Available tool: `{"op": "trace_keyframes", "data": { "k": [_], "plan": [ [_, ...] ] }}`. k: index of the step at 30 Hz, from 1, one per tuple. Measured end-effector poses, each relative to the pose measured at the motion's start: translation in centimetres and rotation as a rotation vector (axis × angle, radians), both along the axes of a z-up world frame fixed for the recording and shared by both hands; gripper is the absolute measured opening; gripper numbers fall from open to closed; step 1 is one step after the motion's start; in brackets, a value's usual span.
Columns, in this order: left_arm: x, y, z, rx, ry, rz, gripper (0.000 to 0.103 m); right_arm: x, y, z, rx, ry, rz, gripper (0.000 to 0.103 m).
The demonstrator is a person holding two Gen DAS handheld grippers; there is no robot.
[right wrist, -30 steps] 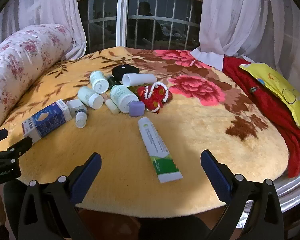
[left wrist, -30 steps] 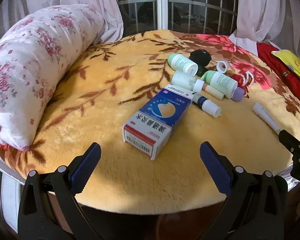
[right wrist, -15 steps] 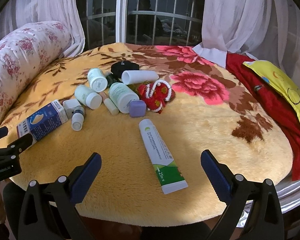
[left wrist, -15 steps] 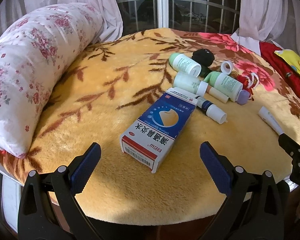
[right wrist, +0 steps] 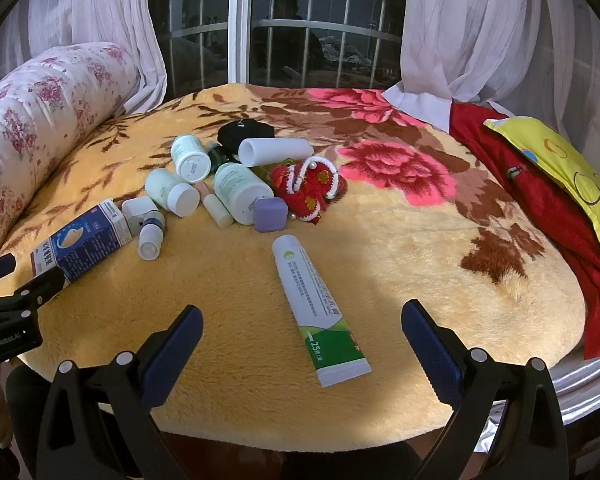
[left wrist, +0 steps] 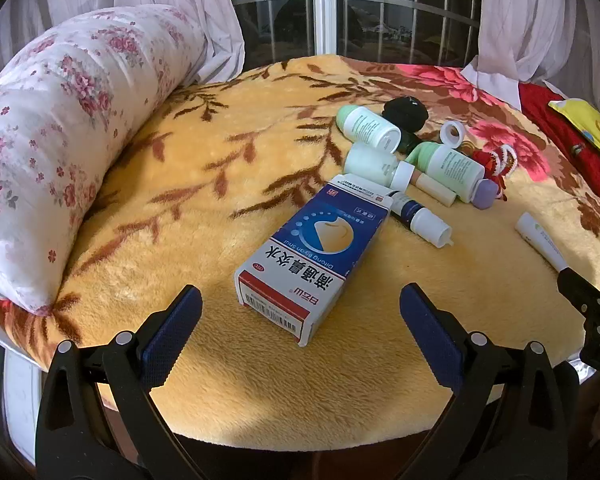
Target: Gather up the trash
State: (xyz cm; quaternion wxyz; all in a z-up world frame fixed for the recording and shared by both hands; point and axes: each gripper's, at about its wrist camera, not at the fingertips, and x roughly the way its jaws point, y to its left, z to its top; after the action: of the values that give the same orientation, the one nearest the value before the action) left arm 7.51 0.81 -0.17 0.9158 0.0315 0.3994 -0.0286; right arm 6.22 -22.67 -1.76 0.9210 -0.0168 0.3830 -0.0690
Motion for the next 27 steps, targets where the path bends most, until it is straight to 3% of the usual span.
{"op": "trace_keyframes", "data": {
  "k": [27],
  "plan": [
    [0.11, -0.1, -0.17, -0.001, 0.001, 0.0, 0.097, 0.34, -0.13, -0.09, 0.004, 0.008, -0.001, 0.098]
  ]
}}
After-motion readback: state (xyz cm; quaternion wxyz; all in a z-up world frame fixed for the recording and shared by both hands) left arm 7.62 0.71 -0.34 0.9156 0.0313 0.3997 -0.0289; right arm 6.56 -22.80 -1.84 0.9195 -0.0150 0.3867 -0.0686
